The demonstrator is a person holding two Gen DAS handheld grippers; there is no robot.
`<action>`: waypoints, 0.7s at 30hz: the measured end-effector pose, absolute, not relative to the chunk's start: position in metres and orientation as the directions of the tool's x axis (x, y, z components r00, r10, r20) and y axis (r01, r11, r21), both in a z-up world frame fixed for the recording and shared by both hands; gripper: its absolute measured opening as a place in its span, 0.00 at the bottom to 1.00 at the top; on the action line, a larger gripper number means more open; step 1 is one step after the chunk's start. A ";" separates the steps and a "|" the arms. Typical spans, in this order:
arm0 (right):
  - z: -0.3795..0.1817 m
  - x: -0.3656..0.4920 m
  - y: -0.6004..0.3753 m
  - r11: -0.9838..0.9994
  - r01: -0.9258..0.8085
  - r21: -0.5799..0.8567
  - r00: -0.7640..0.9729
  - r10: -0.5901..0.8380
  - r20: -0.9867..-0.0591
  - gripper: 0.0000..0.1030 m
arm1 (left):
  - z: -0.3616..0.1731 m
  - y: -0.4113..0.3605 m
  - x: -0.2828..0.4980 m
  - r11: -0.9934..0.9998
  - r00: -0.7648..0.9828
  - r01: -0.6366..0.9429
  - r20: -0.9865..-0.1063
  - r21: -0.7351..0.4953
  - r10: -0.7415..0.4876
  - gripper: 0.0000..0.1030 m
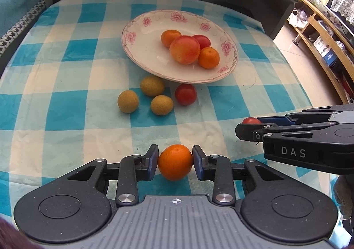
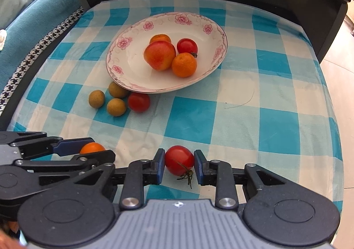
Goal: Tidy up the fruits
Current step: 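Lift the cherry tomato and the tangerine off the cloth with both grippers, then carry the tangerine and cherry tomato over the flowered bowl with both grippers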
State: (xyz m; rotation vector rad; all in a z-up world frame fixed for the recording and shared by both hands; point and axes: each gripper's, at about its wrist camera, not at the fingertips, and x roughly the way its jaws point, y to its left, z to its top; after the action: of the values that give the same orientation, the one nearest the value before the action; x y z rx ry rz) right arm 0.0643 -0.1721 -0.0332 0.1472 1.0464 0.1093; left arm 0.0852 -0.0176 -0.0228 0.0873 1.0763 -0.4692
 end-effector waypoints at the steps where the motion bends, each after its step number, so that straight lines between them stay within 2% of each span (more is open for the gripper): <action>1: -0.031 0.064 -0.172 0.984 -0.019 0.177 0.502 0.163 -0.849 0.29 | -0.021 -0.018 0.085 0.898 0.389 0.411 -0.860 -0.159 -0.330 0.40; 21: -0.010 0.070 -0.170 0.975 -0.020 0.221 0.551 0.195 -0.811 0.29 | 0.004 -0.023 0.108 0.898 0.448 0.398 -0.815 -0.186 -0.367 0.40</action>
State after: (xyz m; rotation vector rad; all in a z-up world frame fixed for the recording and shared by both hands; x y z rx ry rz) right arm 0.0698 -0.1701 -0.0096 0.1945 0.9806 0.1284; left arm 0.1081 -0.0229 0.0044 0.0336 0.9999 -0.4733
